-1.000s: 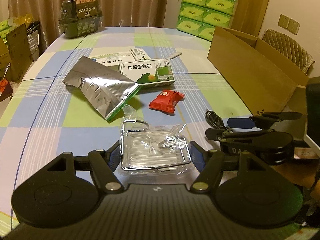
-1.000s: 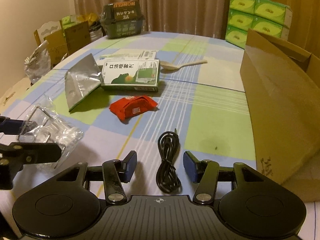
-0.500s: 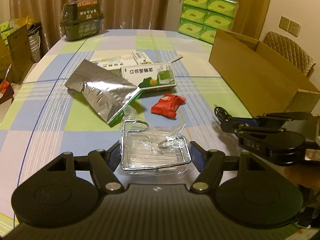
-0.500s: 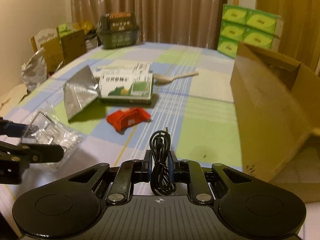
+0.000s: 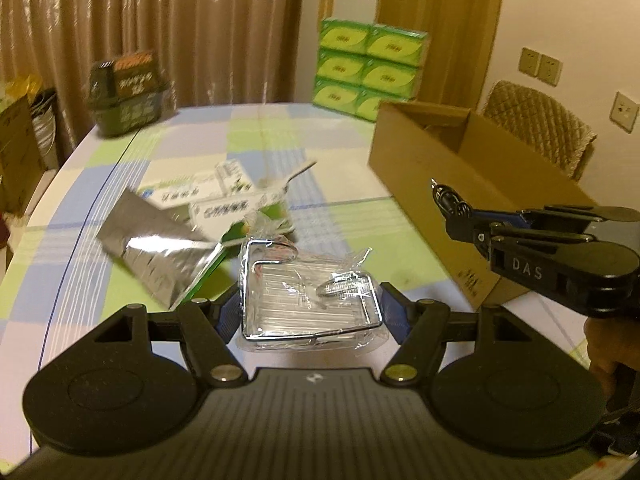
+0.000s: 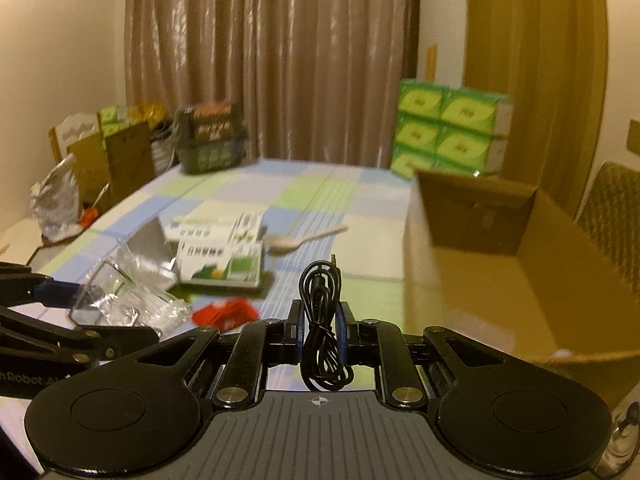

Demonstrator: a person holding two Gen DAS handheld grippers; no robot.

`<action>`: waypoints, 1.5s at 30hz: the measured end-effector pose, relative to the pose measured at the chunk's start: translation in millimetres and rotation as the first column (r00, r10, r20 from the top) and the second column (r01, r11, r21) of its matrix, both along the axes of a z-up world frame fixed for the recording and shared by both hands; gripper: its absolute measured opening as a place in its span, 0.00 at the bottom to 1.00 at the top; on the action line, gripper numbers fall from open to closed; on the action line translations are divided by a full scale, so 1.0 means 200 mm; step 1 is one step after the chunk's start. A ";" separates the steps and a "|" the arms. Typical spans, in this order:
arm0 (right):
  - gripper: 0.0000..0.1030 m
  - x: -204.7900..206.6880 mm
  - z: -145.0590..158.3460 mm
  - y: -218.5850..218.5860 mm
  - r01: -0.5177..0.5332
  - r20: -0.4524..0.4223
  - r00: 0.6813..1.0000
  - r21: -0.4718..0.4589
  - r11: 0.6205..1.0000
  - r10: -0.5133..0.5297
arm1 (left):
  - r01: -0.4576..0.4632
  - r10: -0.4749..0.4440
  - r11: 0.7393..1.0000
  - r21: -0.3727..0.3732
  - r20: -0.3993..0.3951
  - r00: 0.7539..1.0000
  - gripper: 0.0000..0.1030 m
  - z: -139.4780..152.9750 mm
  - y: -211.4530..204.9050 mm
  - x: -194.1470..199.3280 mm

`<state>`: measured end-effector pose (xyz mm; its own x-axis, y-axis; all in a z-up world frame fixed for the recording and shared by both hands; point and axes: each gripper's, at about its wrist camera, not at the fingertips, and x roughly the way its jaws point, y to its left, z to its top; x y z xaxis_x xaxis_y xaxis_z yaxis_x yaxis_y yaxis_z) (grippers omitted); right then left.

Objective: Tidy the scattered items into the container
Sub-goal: 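Lift the wire rack with the left tool while the right tool carries the cable toward the cardboard box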

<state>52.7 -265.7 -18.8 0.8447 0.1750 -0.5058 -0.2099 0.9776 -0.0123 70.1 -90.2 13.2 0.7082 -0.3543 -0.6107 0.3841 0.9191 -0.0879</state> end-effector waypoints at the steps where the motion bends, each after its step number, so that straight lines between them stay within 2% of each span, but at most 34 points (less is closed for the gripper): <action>1: 0.12 0.00 0.02 -0.02 0.008 0.011 1.000 0.002 1.000 -0.008 | 0.009 -0.009 1.000 -0.001 0.009 1.000 0.64 0.02 -0.02 0.00; 9: 0.12 -0.03 0.16 -0.18 0.072 0.078 0.994 0.014 0.997 -0.073 | 0.074 -0.073 0.997 -0.009 0.047 0.996 0.64 0.13 -0.21 0.01; 18: 0.12 -0.07 0.24 -0.37 0.145 0.113 0.983 0.026 0.989 -0.147 | 0.135 -0.135 0.991 -0.004 0.061 0.989 0.64 0.18 -0.37 -0.01; 26: 0.12 -0.07 0.26 -0.56 0.214 0.117 0.969 0.032 0.976 -0.216 | 0.203 -0.202 0.979 0.000 0.071 0.977 0.64 0.22 -0.53 0.00; 34: 0.12 -0.06 0.26 -0.75 0.273 0.114 0.955 0.036 0.961 -0.275 | 0.270 -0.267 0.962 -0.031 0.084 0.960 0.64 0.27 -0.75 0.07; 45: 0.12 0.00 0.19 -0.90 0.306 0.076 0.948 0.052 0.951 -0.309 | 0.315 -0.312 0.948 -0.035 0.072 0.947 0.64 0.22 -0.99 0.18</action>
